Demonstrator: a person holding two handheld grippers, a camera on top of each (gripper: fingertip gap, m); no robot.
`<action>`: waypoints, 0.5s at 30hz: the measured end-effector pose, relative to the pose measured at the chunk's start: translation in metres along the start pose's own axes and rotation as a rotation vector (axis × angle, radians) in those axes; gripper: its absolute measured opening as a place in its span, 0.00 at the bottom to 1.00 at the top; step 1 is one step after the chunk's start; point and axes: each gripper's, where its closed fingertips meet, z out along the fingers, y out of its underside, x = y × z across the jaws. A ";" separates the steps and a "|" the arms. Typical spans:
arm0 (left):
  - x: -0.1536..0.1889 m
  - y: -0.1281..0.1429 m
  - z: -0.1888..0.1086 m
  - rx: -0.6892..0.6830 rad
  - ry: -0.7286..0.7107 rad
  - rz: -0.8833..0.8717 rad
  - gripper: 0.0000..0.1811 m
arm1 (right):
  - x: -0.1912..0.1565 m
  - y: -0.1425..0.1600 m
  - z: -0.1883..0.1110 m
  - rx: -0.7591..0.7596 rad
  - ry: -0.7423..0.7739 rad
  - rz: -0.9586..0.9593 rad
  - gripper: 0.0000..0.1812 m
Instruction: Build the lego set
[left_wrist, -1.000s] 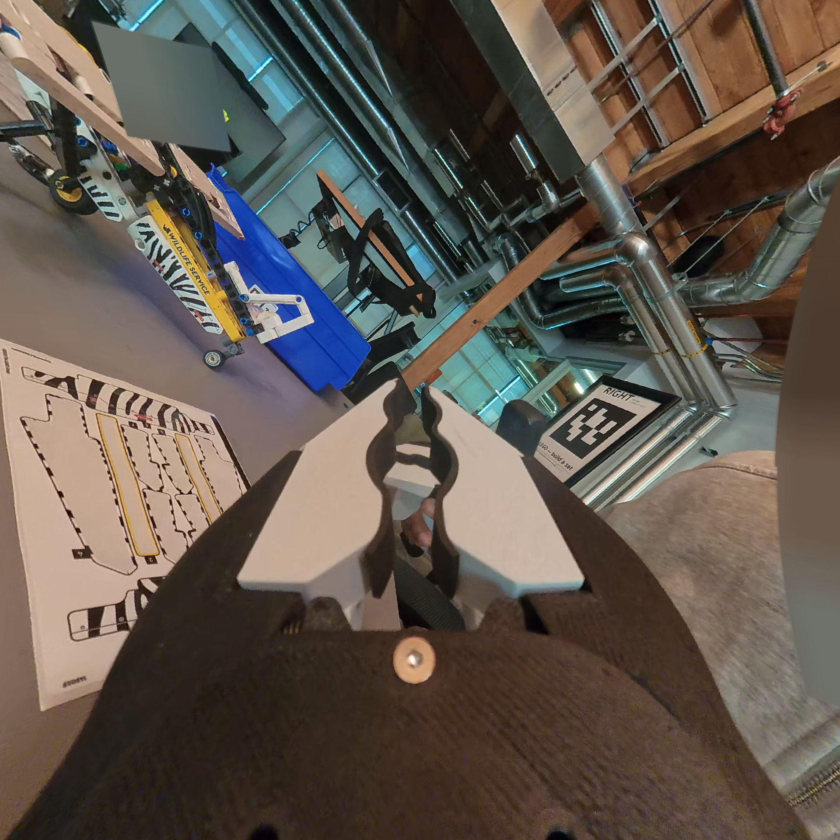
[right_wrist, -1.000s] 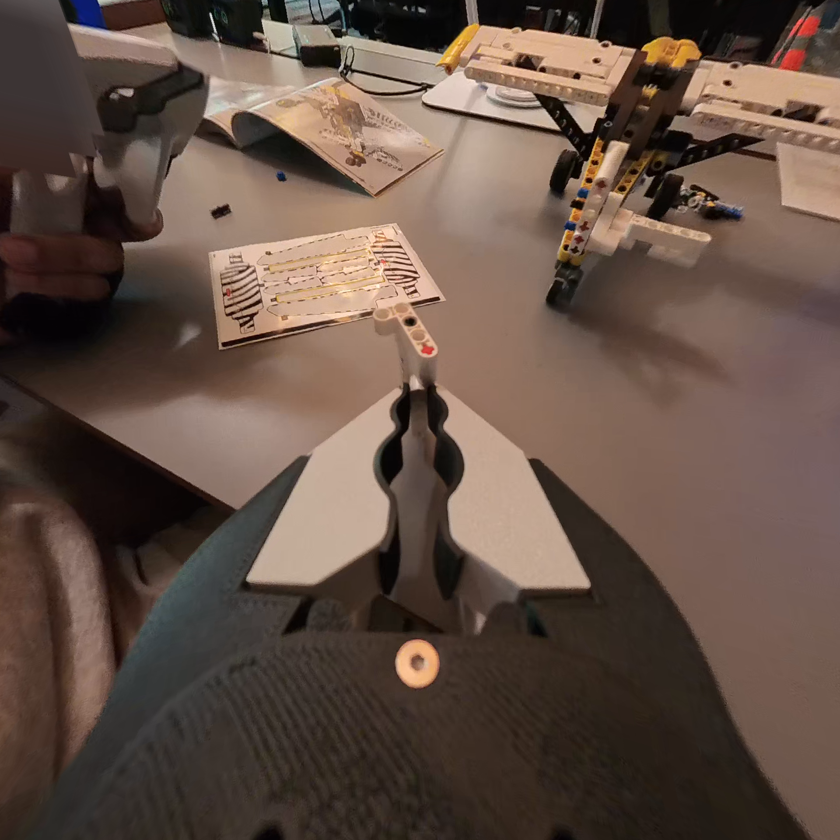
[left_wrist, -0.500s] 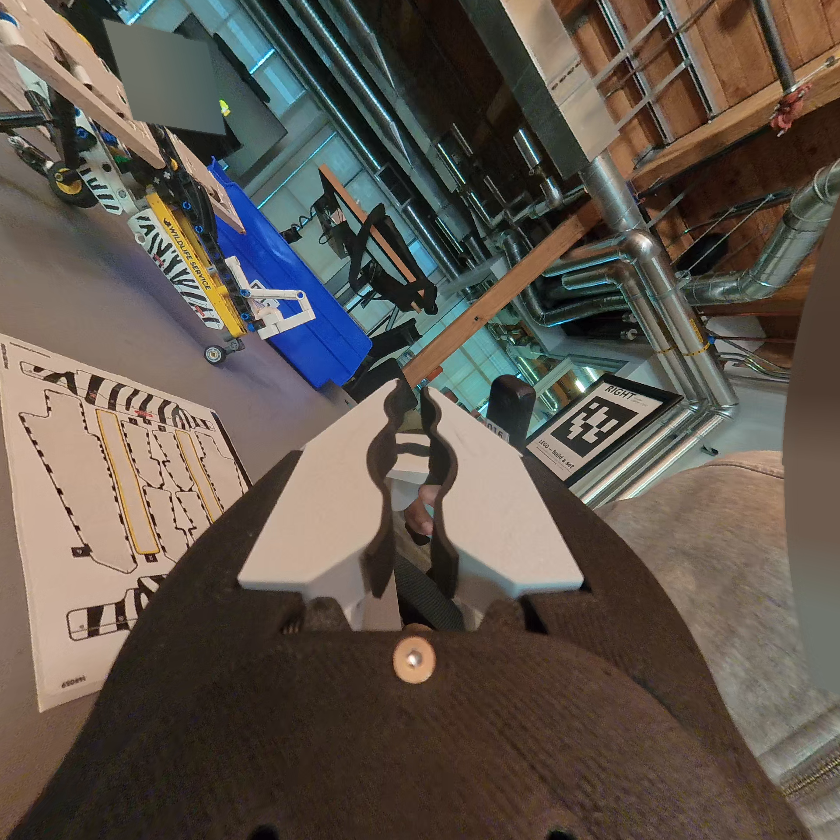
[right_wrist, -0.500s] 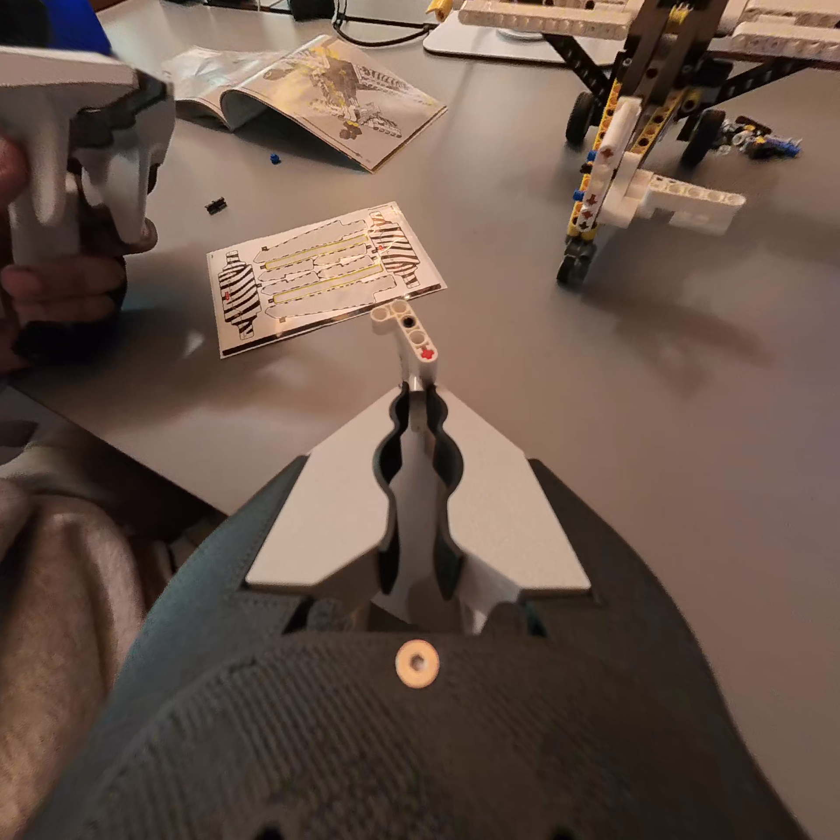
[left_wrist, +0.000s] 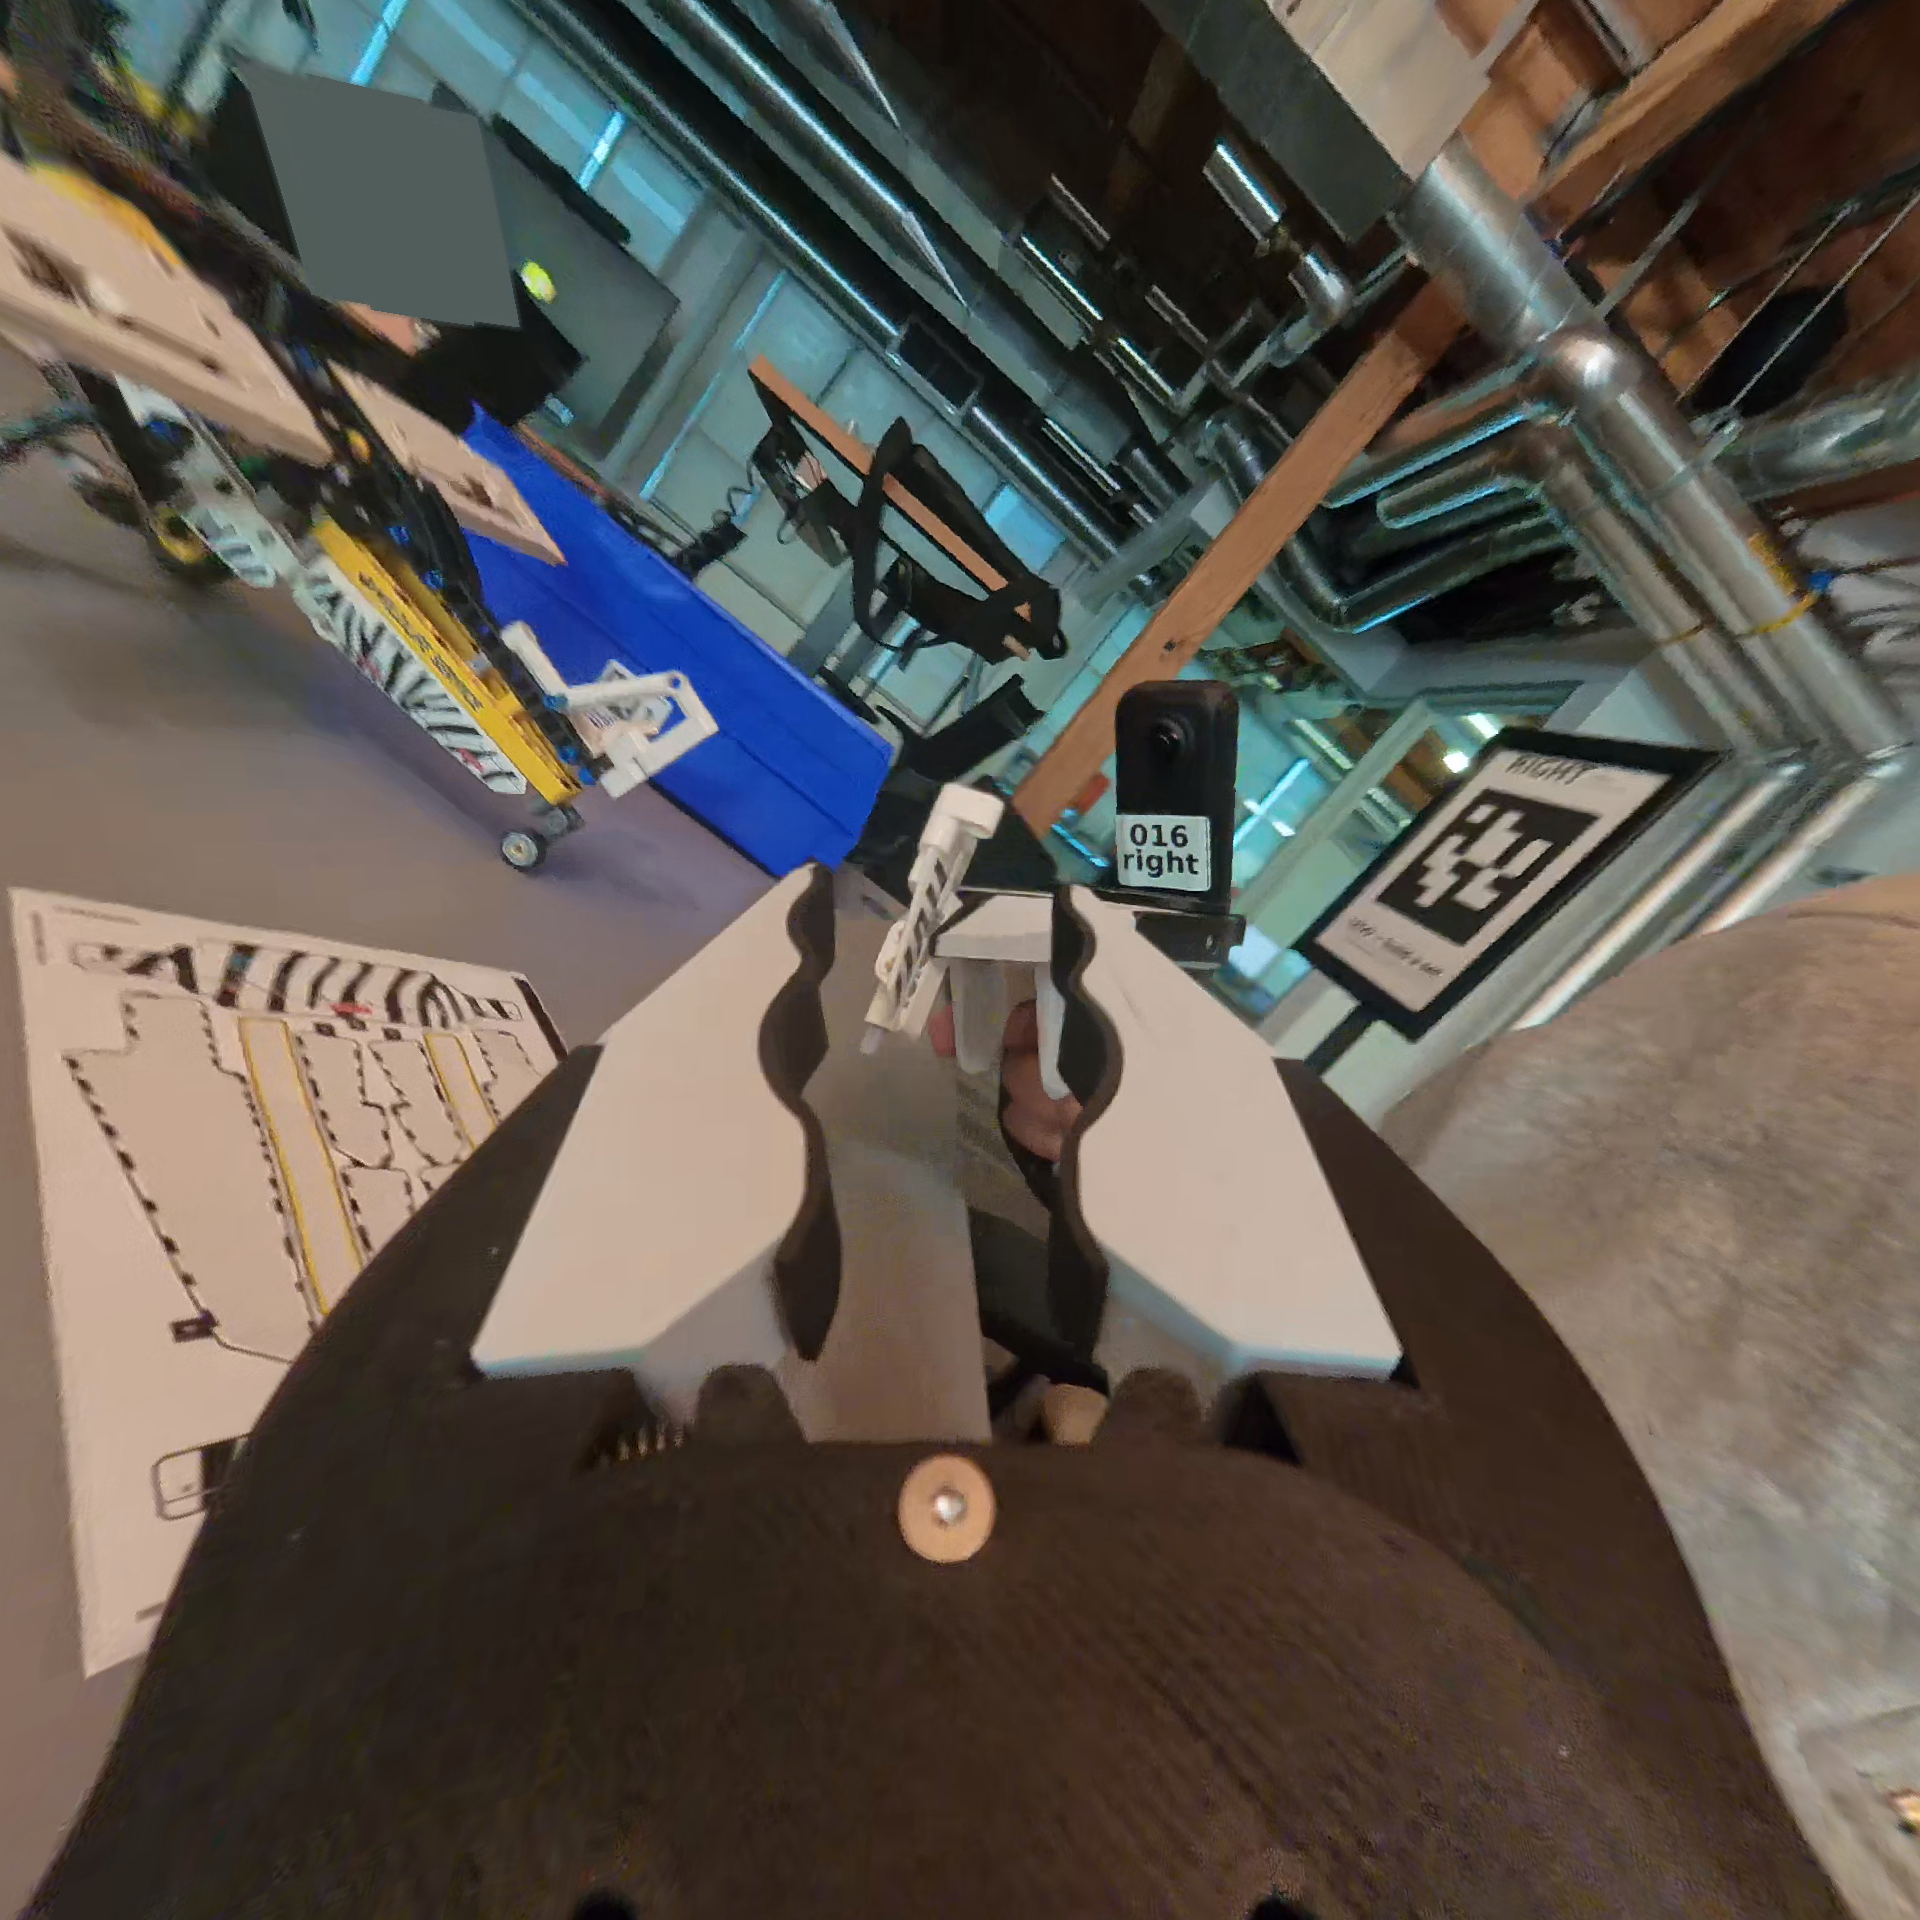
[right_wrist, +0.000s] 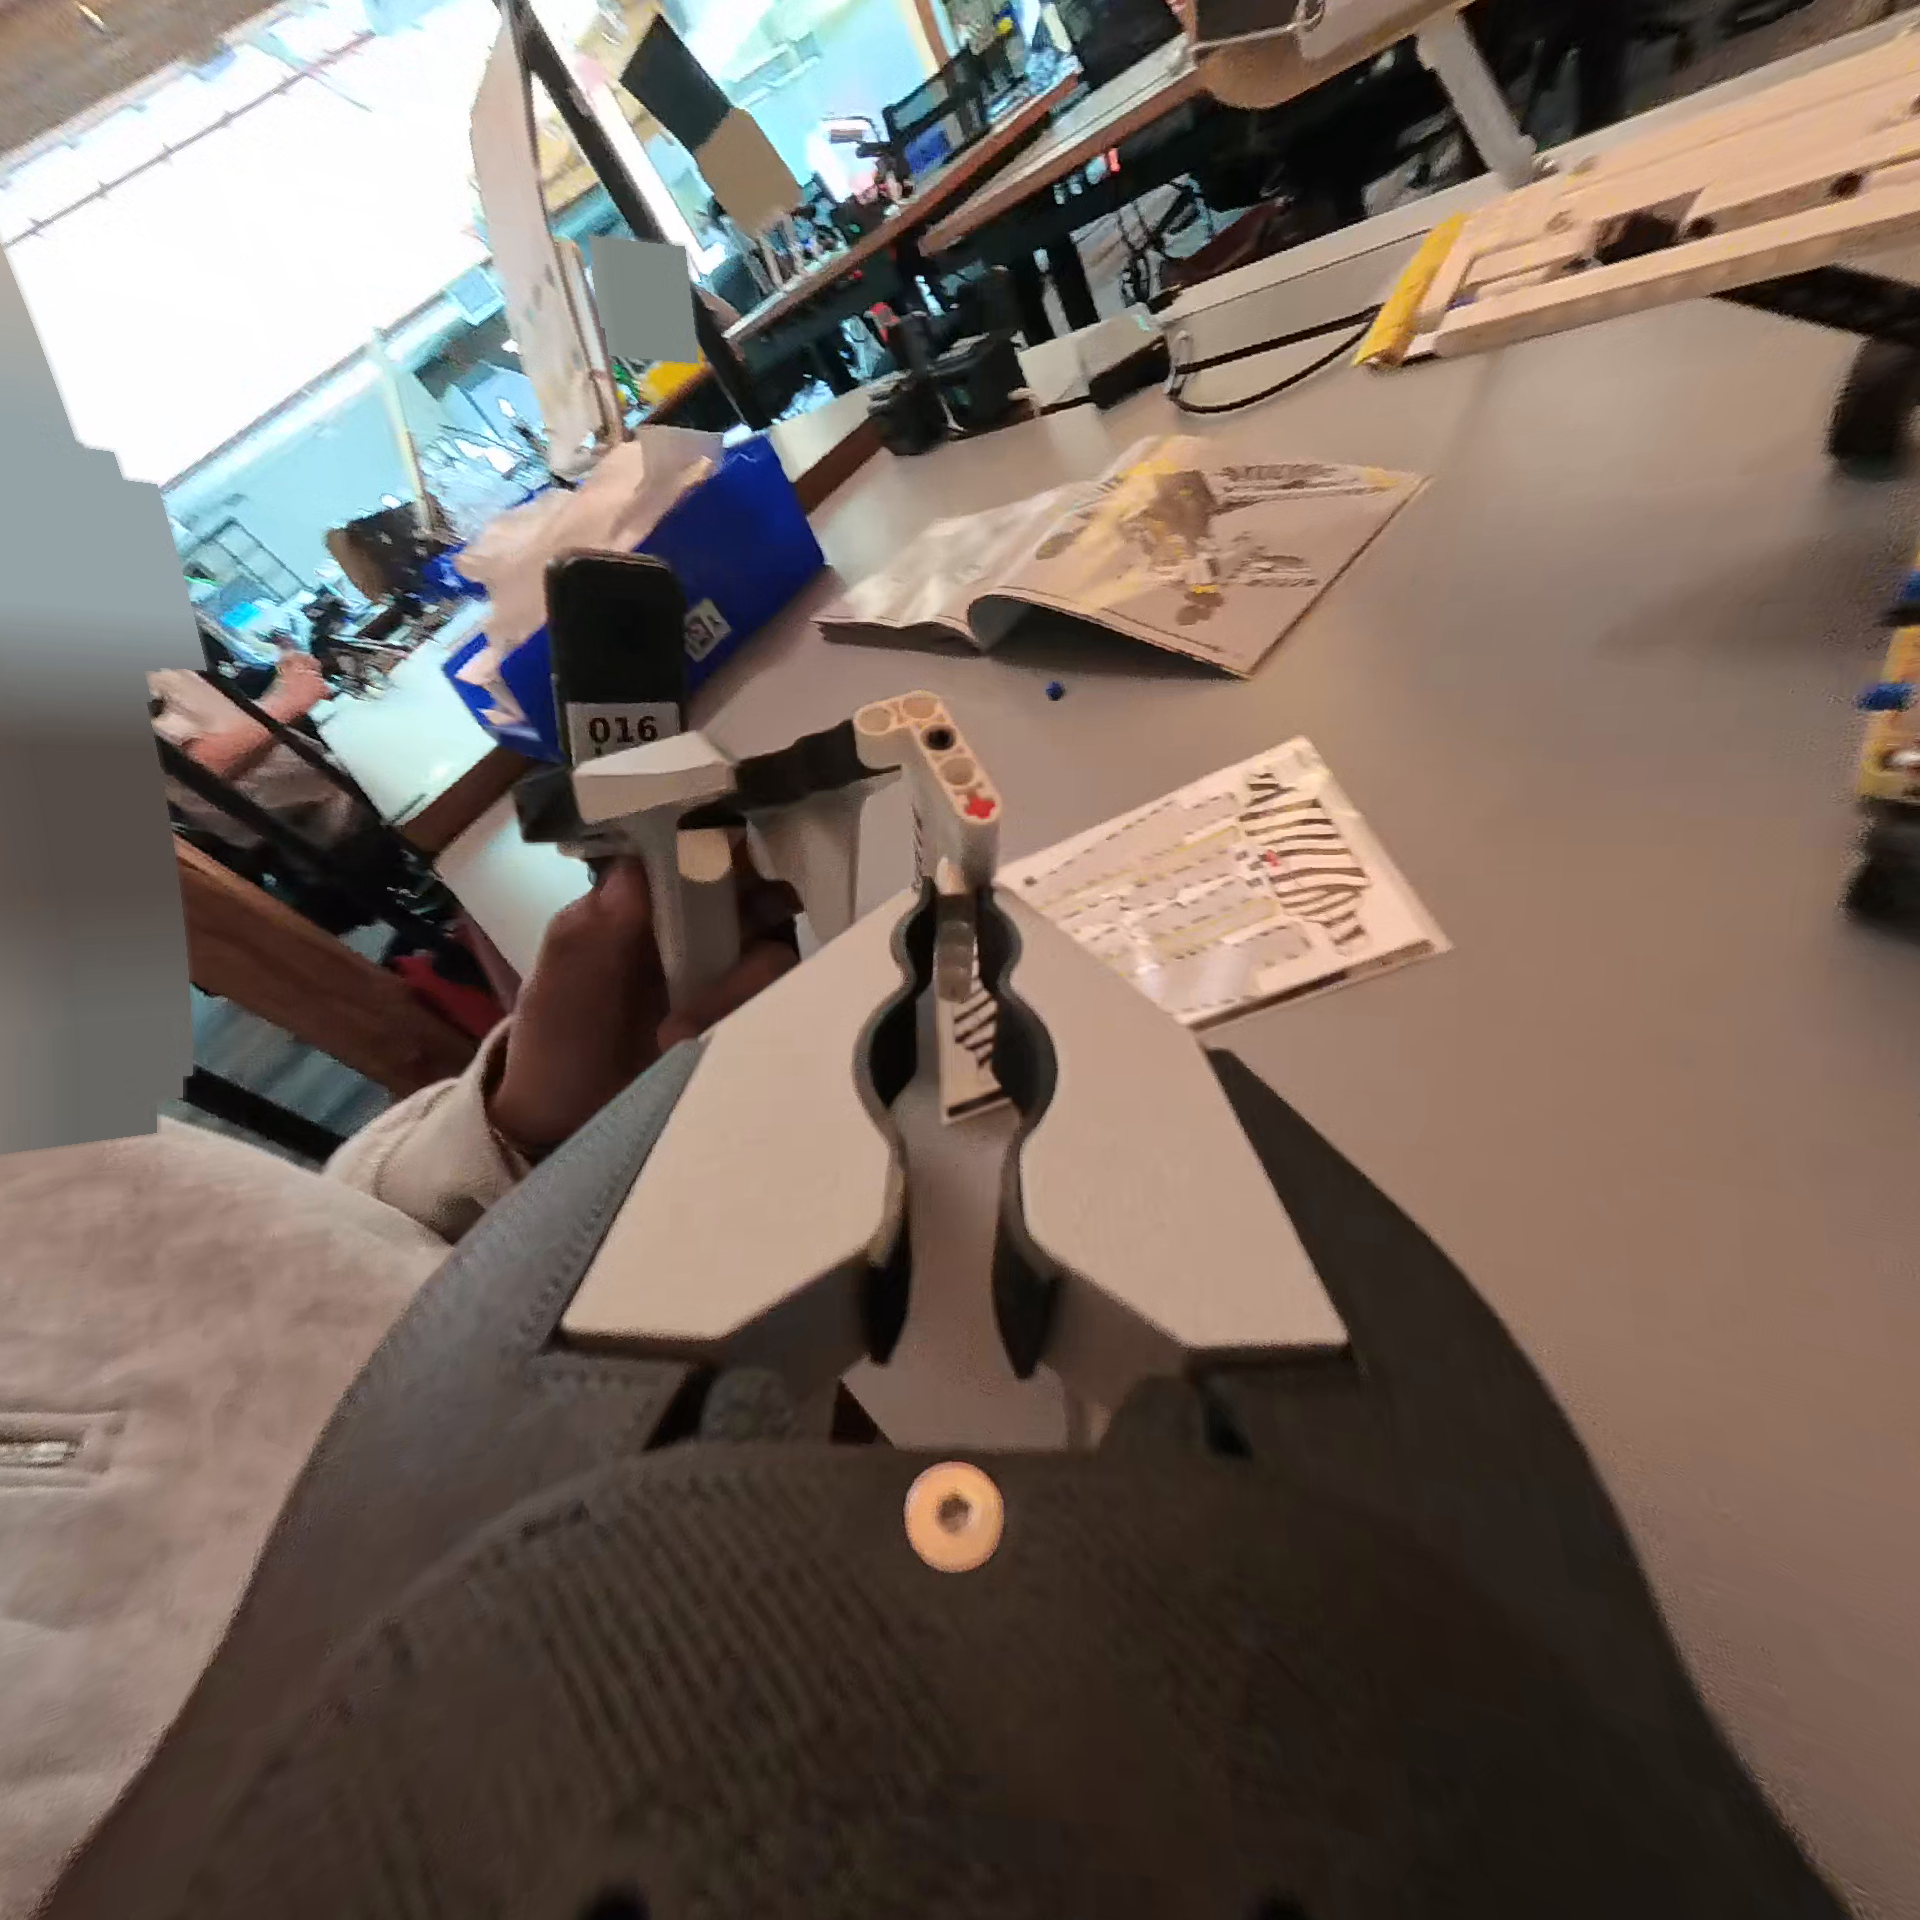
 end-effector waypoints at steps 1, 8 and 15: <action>0.002 -0.001 -0.001 0.004 -0.021 0.051 0.25 | -0.002 0.000 0.005 0.005 -0.020 0.023 0.03; -0.004 0.012 -0.011 -0.121 -0.243 0.302 0.34 | -0.025 0.003 0.036 0.026 -0.224 0.303 0.03; -0.008 0.018 -0.046 -0.173 -0.408 0.325 0.35 | -0.045 0.018 0.066 -0.058 -0.317 0.394 0.03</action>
